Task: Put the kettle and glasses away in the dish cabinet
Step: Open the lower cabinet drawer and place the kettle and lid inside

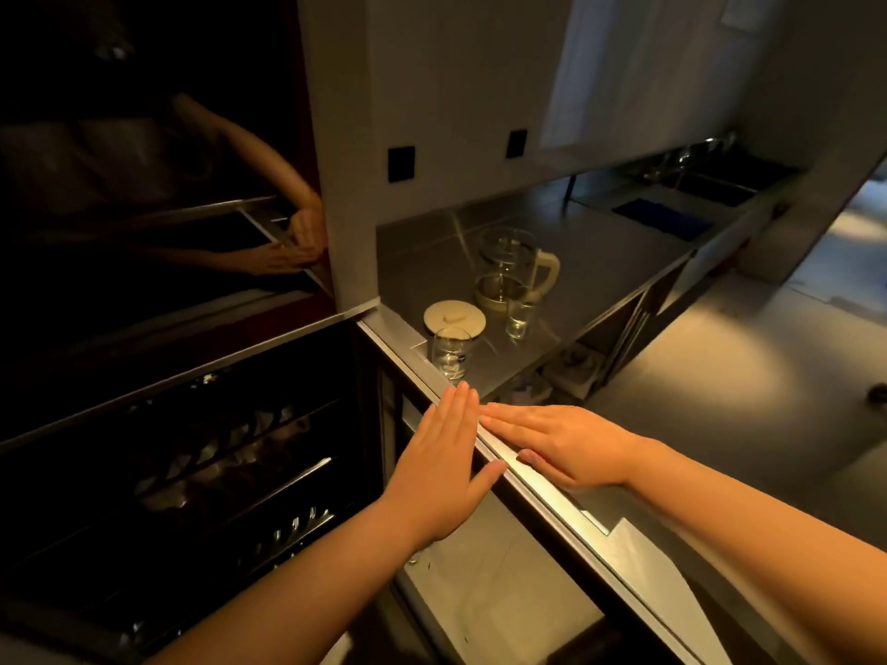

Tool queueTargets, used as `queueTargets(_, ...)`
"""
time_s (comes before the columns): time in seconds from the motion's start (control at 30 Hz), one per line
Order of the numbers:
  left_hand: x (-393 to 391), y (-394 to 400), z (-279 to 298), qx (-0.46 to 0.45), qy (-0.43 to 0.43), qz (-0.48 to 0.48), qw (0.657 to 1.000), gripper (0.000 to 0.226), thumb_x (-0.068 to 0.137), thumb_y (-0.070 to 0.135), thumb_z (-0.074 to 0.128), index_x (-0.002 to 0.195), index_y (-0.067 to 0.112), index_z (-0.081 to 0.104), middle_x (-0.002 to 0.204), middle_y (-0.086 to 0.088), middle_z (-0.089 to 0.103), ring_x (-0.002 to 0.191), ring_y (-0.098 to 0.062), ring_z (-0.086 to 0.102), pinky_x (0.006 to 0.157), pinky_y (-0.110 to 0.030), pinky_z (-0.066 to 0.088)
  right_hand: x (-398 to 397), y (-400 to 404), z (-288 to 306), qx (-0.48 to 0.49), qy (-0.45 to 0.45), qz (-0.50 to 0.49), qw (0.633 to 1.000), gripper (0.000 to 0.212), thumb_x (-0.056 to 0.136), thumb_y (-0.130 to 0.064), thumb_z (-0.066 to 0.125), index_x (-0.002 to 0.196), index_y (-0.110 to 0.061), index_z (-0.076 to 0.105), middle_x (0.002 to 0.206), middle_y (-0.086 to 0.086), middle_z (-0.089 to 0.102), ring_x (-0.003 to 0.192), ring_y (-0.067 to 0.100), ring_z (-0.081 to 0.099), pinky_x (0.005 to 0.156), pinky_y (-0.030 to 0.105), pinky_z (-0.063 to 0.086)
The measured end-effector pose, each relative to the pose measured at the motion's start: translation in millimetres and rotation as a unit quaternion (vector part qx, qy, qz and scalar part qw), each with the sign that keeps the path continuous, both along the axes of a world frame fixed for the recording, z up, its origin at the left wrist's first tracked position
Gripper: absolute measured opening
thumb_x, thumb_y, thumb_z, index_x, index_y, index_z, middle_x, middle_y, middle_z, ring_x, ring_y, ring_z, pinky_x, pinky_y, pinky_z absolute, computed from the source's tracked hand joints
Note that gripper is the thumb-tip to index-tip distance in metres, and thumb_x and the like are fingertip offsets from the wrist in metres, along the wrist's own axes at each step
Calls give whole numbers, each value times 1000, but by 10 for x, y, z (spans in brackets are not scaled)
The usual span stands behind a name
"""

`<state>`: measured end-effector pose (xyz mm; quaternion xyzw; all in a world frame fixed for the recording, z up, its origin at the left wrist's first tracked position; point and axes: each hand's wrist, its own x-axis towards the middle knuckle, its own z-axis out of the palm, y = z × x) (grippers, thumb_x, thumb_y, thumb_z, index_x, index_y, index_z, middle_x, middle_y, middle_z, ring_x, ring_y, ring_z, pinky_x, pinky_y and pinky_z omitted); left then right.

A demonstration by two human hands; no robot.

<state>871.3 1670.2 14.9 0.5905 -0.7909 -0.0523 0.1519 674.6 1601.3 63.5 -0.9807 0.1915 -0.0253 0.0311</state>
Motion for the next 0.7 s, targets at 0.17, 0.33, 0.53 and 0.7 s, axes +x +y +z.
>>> queueTargets(0.17, 159, -154, 17, 8, -60, -21, 998, 88, 80, 77, 4, 140, 21, -27, 150, 0, -31, 138, -16, -30, 111, -32, -17, 47, 216, 74, 22, 18, -69, 997, 54, 101, -47, 19, 148, -22, 26, 153, -7, 27, 135, 1, 21, 107, 18, 20)
queueTargets(0.33, 270, -308, 60, 19, -86, -71, 994, 86, 76, 77, -5, 139, 21, -25, 147, 1, -30, 136, -16, -32, 109, -32, -20, 116, 368, 8, 43, 21, -131, 990, 56, 99, -49, 18, 150, -32, 2, 154, -18, -3, 138, -8, -4, 109, 14, 0)
queueTargets(0.53, 409, -766, 199, 36, -93, -135, 986, 68, 95, 59, 11, 151, 21, 1, 159, 2, -1, 144, -10, -12, 111, -27, -14, 237, 166, 8, 44, 10, -162, 986, 56, 101, -45, 19, 151, -27, 1, 156, -11, -4, 141, -2, -10, 112, 16, -6)
queueTargets(0.7, 466, -1240, 309, 92, -95, -131, 982, 60, 99, 50, 12, 152, 21, 7, 159, 4, 5, 145, -10, -5, 114, -27, -6, 336, -177, -71, 19, 9, -183, 983, 58, 101, -45, 18, 151, -22, 0, 157, -6, -6, 143, 6, -8, 113, 22, -8)
